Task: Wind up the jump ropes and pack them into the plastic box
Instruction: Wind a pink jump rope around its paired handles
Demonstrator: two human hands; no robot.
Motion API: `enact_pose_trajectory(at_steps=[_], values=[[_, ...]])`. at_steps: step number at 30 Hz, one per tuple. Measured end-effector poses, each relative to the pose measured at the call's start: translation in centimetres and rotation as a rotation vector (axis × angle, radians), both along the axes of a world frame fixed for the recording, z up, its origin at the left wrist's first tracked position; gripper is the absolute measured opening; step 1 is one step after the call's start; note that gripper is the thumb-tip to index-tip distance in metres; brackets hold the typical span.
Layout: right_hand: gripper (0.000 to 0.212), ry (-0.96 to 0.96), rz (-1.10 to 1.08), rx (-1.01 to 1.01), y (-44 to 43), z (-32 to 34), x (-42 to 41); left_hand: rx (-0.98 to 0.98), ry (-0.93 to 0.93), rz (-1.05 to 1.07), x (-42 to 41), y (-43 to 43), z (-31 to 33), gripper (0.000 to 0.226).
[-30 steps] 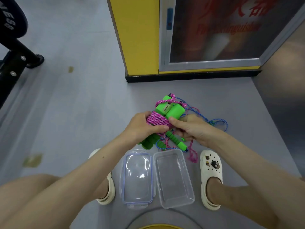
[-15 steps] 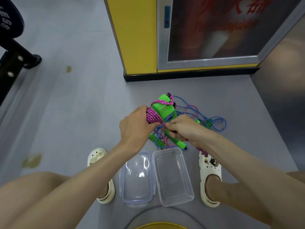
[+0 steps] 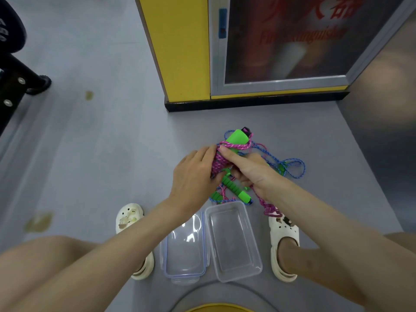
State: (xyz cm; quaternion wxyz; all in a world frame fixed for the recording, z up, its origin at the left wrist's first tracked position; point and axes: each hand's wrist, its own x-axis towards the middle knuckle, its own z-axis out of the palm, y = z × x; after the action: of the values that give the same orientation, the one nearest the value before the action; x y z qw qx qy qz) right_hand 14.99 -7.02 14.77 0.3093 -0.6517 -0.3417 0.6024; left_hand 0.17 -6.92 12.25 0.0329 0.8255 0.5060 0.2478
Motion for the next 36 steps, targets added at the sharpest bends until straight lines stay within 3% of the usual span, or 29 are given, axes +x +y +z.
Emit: enact_pose_trajectory(at_steps=[5, 7, 9, 12, 15, 22, 24, 30, 36], values=[[0.041, 0.025, 0.068, 0.062, 0.1, 0.5, 1.0, -0.611, -0.558, -0.009, -0.6, 1.6, 2.4, 0.036], [0.035, 0.108, 0.157, 0.092, 0.0, 0.8, 1.3, -0.866, -0.734, 0.006, -1.1, 2.0, 2.9, 0.049], [0.029, 0.203, 0.266, 0.114, 0.0, 1.1, 1.6, -1.170, -0.847, 0.008, -1.5, 1.8, 3.1, 0.068], [0.029, 0.258, 0.375, 0.117, 0.0, 1.2, 1.6, -1.412, -0.917, -0.135, -2.0, 1.5, 3.3, 0.052], [0.032, 0.257, 0.356, 0.110, -0.1, 0.9, 1.3, -1.408, -0.928, -0.125, -2.2, 1.5, 3.3, 0.046], [0.026, 0.125, 0.256, 0.079, -0.1, 0.0, 1.0, -1.086, -0.747, 0.096, -1.9, 1.8, 2.9, 0.055], [0.024, 0.111, 0.250, 0.083, 0.0, 0.0, 1.0, -1.087, -0.787, 0.121, -1.9, 1.6, 2.8, 0.056], [0.027, 0.110, 0.278, 0.119, 0.1, 0.1, 1.0, -1.262, -1.152, 0.193, -1.8, 1.3, 3.1, 0.055], [0.016, 0.031, 0.249, 0.011, 0.0, -0.6, 1.2, -1.152, -1.047, 0.332, -1.3, 1.5, 2.7, 0.046]])
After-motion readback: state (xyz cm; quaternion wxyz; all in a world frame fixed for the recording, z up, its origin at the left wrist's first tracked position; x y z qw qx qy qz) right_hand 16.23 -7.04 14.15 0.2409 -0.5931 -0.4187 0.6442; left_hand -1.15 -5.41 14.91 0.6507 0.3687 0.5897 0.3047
